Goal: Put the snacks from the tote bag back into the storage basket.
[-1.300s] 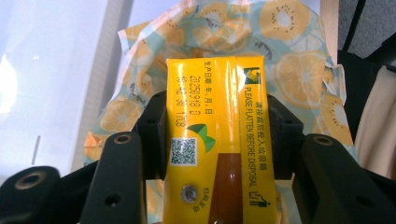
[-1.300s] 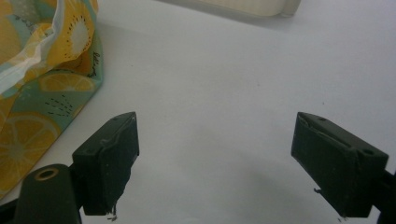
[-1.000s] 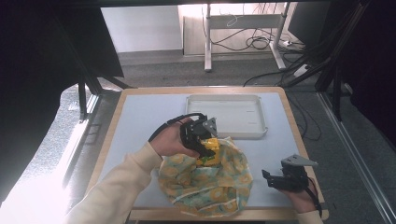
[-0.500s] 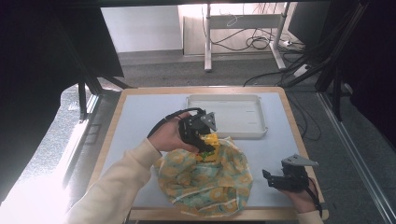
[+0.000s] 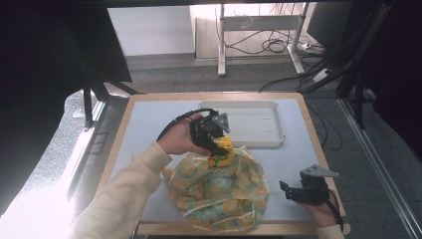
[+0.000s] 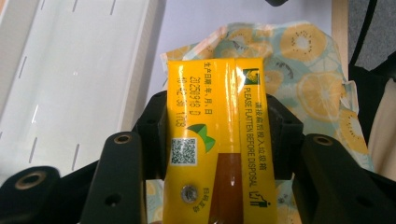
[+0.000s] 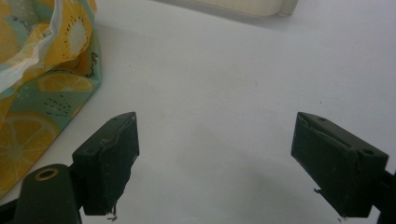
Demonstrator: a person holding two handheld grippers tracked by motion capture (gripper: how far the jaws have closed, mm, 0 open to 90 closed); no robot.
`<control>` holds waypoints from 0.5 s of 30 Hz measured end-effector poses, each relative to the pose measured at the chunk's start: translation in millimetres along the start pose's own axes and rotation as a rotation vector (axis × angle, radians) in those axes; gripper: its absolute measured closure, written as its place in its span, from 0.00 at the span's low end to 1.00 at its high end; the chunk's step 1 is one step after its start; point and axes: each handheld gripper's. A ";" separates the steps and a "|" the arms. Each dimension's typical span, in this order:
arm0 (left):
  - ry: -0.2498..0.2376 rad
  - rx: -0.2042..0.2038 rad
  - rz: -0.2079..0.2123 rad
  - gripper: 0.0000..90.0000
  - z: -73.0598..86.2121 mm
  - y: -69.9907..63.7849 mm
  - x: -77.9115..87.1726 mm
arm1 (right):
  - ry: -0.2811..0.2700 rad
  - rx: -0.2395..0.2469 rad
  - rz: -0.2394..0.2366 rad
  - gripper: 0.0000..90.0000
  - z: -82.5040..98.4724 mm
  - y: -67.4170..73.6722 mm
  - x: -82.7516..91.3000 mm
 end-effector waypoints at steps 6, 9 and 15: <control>-0.008 -0.009 0.004 0.58 0.5 5.5 -0.8 | 0.000 0.000 0.001 0.17 0.2 -0.4 0.1; -0.007 -0.012 0.005 0.58 0.7 7.6 -1.4 | 0.001 0.000 0.001 0.17 0.2 -0.3 0.0; -0.011 -0.009 0.012 0.58 1.1 14.5 -1.8 | 0.003 -0.001 0.001 0.17 0.3 -0.3 0.0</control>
Point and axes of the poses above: each handheld gripper's, and its own axes: x roughly backward along the jaws, z roughly out of its underside, y roughly to its left, and after that the axes turned 3 degrees about -x, right-handed
